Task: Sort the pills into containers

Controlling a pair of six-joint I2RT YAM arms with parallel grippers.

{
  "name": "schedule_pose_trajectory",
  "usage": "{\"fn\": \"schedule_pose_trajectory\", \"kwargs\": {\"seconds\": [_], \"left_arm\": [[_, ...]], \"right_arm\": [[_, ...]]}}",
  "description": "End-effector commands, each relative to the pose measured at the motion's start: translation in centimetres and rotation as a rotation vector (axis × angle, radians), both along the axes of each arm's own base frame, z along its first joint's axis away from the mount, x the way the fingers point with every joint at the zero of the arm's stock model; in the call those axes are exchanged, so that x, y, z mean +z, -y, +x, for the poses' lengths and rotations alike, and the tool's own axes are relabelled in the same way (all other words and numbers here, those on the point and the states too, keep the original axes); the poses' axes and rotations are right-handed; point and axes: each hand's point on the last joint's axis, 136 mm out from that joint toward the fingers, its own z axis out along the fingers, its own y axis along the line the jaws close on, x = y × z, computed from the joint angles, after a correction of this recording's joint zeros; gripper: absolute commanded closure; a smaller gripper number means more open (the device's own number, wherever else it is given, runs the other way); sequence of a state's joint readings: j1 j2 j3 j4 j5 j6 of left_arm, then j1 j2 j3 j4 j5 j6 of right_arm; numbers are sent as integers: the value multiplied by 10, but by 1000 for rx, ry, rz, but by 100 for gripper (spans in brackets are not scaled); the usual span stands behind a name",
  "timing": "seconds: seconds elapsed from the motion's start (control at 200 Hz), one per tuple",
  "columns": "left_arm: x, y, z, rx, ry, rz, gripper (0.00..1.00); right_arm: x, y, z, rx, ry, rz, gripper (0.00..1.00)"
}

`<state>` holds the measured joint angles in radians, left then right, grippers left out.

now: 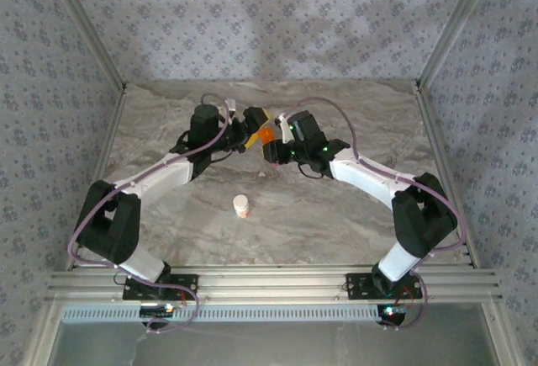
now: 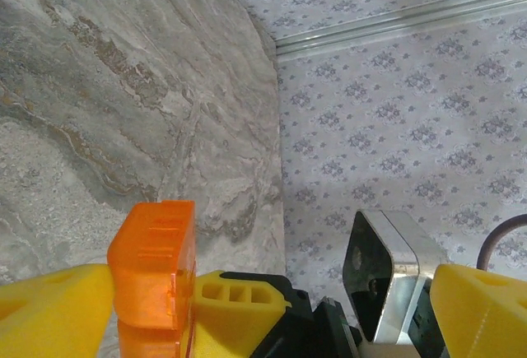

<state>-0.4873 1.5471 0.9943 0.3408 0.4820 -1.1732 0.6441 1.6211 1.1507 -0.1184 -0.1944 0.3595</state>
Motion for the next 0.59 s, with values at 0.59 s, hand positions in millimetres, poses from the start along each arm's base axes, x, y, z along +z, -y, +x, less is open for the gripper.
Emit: {"fn": "schedule_pose_trajectory", "kwargs": {"seconds": [0.59], "left_arm": [[34, 13, 1, 0, 58, -69, 2]], "right_arm": [[5, -4, 4, -26, 18, 10, 70]]}}
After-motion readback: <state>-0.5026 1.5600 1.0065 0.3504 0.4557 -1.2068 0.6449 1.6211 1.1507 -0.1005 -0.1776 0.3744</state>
